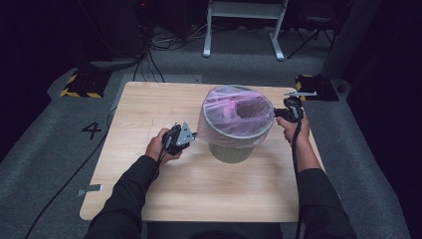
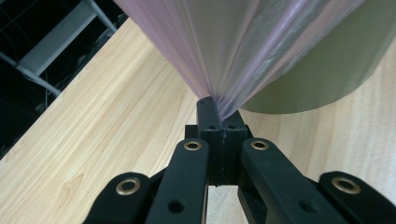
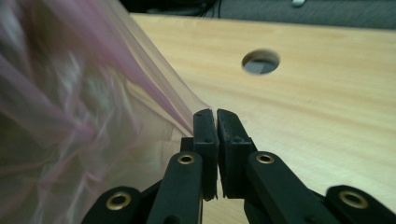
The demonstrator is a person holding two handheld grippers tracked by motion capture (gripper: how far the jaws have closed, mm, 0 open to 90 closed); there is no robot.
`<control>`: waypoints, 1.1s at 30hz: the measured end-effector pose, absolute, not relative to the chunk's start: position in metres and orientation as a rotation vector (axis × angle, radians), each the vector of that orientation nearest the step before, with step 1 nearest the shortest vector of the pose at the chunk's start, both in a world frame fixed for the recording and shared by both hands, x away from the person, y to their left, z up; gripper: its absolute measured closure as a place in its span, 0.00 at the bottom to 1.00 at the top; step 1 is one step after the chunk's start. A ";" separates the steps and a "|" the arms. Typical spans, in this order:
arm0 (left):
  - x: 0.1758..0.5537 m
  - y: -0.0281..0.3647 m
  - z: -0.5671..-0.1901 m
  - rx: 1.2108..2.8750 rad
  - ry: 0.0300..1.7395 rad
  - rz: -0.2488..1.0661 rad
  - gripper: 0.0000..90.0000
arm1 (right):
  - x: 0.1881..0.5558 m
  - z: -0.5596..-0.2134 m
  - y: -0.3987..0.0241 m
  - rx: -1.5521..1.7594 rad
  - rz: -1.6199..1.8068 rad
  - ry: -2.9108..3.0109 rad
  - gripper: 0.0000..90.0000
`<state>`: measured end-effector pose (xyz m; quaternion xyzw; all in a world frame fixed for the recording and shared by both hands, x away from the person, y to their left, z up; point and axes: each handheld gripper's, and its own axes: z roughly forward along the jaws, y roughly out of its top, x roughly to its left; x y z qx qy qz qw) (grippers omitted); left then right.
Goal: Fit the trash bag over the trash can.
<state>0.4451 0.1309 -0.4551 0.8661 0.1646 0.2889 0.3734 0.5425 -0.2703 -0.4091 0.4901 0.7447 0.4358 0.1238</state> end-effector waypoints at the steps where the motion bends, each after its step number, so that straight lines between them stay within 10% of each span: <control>1: 0.445 0.132 -0.455 2.208 0.426 0.740 1.00 | 0.542 -0.411 -0.269 1.430 1.271 2.179 0.97; 6: 0.439 0.145 -0.444 2.096 0.523 0.711 0.49 | 0.537 -0.411 -0.273 1.410 1.301 2.153 0.95; 11: 0.426 0.167 -0.428 2.012 0.556 0.641 0.24 | 0.520 -0.395 -0.295 1.329 1.310 2.054 0.70; 20: 0.397 0.188 -0.412 1.934 0.537 0.458 0.17 | 0.482 -0.371 -0.321 1.100 1.383 2.147 0.37; 33: 0.430 0.176 -0.352 1.788 0.557 0.476 0.21 | 0.422 -0.373 -0.294 0.684 1.353 2.329 0.28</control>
